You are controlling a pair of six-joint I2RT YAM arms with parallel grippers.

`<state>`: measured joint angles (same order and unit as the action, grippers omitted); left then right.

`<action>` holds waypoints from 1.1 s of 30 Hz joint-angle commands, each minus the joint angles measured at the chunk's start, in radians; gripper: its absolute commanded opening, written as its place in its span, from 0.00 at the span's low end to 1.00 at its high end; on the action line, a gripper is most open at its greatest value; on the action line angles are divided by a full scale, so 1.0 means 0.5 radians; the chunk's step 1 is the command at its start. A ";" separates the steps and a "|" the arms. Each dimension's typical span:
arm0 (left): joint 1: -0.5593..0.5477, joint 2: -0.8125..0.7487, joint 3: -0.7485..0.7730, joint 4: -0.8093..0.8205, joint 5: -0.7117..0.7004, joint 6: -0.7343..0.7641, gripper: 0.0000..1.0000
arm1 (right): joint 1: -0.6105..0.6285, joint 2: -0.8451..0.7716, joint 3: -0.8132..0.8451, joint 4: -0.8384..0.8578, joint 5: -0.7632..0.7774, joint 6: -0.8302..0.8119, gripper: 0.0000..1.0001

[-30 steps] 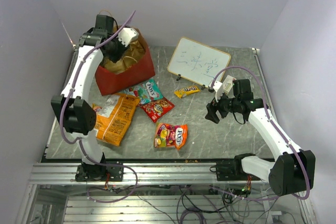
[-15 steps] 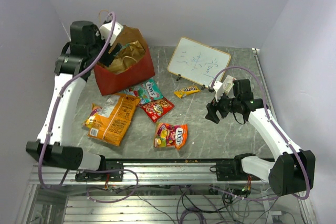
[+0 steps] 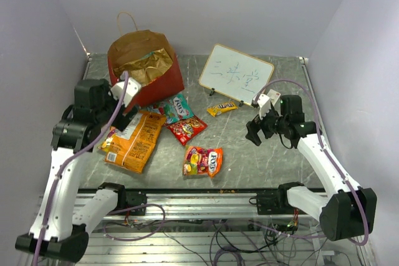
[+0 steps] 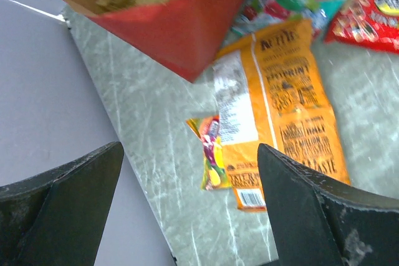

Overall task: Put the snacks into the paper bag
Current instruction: Pick up the snack from the center of the board.

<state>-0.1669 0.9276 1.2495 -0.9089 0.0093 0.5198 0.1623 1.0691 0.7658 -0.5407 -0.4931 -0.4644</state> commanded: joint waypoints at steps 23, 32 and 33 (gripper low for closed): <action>-0.607 0.031 -0.895 0.232 -0.032 -0.018 0.93 | -0.210 -0.121 -0.060 0.163 0.151 0.078 1.00; -1.005 0.343 -1.052 0.529 -0.333 -0.148 0.92 | -0.250 -0.099 -0.067 0.164 0.134 0.073 1.00; -1.030 0.380 -1.063 0.555 -0.377 -0.141 0.92 | -0.255 -0.096 -0.069 0.161 0.125 0.068 1.00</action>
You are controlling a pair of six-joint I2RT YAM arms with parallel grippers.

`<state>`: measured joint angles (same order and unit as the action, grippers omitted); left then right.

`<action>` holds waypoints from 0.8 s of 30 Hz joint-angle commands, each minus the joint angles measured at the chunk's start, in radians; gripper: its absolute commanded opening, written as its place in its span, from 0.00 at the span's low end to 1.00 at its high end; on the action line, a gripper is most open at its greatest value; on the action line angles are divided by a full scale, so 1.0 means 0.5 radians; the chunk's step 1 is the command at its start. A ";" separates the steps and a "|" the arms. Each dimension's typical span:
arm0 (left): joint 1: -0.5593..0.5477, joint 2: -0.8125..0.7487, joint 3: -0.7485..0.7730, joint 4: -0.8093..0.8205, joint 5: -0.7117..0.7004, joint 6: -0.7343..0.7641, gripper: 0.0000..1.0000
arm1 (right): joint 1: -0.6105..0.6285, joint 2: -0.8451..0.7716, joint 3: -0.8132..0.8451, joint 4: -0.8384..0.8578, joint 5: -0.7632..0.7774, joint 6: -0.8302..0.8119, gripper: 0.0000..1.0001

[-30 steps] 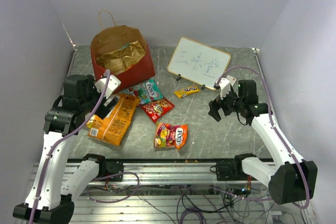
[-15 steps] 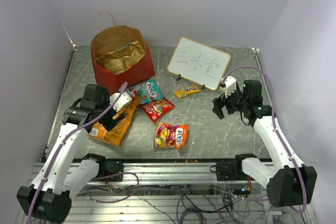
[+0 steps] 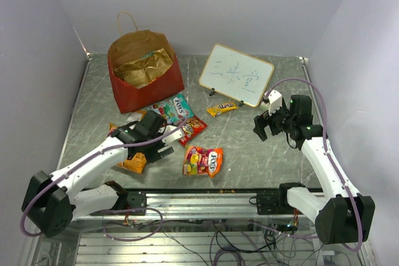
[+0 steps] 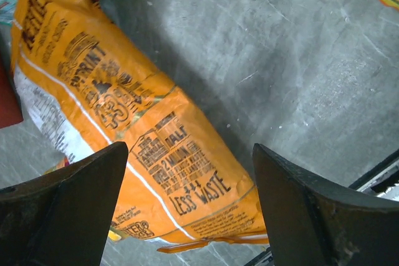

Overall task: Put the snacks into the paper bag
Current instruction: Pick up the snack from the center of the board.

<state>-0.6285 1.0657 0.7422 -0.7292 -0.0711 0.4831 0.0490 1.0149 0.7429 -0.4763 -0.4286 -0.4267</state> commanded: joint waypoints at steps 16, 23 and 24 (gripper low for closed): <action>-0.159 0.515 -0.089 0.339 -0.517 0.052 0.96 | -0.044 0.074 -0.018 0.026 -0.029 -0.021 1.00; -0.160 0.589 -0.133 0.373 -0.546 0.072 0.87 | -0.044 0.090 -0.017 0.016 -0.042 -0.027 1.00; -0.160 0.592 -0.139 0.379 -0.552 0.075 0.86 | -0.043 0.093 -0.017 0.015 -0.043 -0.026 1.00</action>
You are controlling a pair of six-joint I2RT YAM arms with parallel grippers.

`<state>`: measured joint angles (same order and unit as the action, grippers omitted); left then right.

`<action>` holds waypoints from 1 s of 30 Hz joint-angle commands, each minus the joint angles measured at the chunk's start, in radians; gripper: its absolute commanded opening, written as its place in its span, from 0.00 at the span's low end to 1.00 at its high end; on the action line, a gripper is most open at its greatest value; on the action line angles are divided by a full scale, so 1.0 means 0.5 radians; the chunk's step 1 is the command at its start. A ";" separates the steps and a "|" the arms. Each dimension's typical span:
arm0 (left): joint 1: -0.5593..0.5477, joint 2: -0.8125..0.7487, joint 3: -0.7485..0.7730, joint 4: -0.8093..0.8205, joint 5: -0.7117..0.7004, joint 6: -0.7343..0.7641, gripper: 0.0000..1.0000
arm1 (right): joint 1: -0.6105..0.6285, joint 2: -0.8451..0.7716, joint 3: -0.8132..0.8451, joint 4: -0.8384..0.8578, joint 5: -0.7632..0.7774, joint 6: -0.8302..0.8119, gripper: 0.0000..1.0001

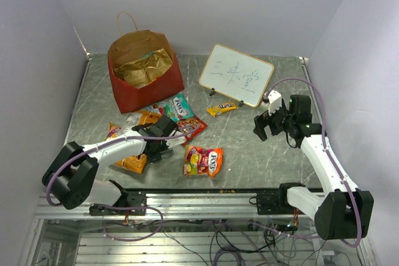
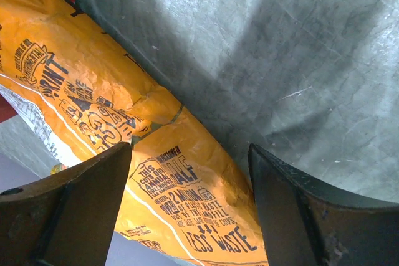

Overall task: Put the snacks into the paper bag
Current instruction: Pick up the snack from the center of the board.

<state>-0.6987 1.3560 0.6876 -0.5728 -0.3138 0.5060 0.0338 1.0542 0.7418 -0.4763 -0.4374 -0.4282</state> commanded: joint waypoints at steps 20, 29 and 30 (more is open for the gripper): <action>-0.019 -0.049 0.130 -0.324 0.048 0.082 0.19 | -0.012 0.036 -0.011 0.013 -0.030 -0.024 0.99; -0.019 -0.274 0.357 -0.768 0.138 0.249 0.07 | -0.013 0.030 -0.013 0.017 -0.016 -0.024 0.99; -0.019 -0.308 0.386 -0.806 0.140 0.266 0.07 | -0.012 0.032 -0.013 0.016 -0.017 -0.024 0.99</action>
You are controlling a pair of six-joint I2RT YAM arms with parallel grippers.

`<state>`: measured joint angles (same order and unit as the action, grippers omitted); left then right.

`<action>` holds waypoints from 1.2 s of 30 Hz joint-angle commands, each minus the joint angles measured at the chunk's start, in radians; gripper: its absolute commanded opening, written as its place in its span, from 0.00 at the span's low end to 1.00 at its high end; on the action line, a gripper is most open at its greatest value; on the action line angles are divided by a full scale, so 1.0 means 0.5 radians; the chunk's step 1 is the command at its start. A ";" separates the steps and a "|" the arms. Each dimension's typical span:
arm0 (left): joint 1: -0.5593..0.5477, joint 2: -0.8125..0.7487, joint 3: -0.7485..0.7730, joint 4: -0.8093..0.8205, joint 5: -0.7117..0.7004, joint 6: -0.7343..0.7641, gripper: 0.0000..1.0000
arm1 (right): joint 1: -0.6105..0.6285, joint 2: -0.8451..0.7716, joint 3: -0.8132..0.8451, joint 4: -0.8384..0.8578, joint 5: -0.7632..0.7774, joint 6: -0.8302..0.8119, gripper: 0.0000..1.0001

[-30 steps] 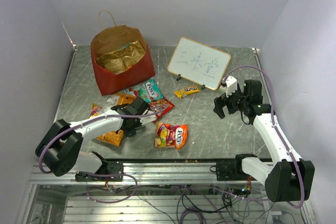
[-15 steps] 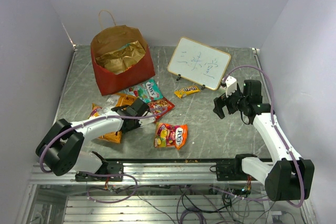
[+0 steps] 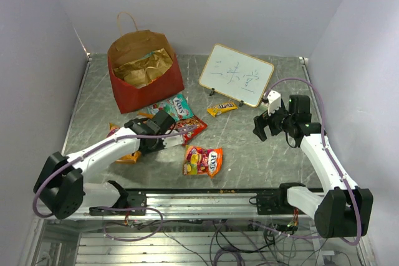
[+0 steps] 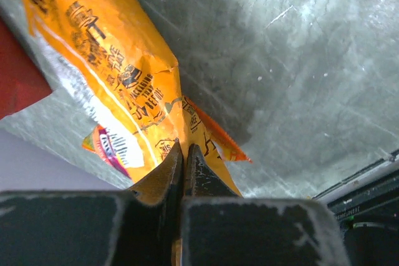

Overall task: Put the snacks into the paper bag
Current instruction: Pick up the snack from the center of the board, then place the snack in the paper bag.

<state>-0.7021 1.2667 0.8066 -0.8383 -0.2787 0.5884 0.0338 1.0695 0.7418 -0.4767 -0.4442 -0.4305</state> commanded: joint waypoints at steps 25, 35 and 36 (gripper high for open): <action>0.051 -0.186 1.191 -0.866 0.781 0.167 0.07 | -0.054 0.005 -0.015 0.013 -0.009 -0.026 0.98; 0.201 -0.103 1.675 -0.805 0.997 0.000 0.07 | -0.058 0.039 -0.010 0.011 -0.018 -0.029 0.98; 0.213 -0.094 1.716 -0.786 0.997 -0.024 0.07 | -0.058 0.039 -0.008 0.010 -0.019 -0.030 0.98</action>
<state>-0.6205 1.2083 1.5730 -1.2751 0.1551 0.6342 0.0124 1.0832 0.7418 -0.4770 -0.4450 -0.4320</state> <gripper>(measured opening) 0.083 0.982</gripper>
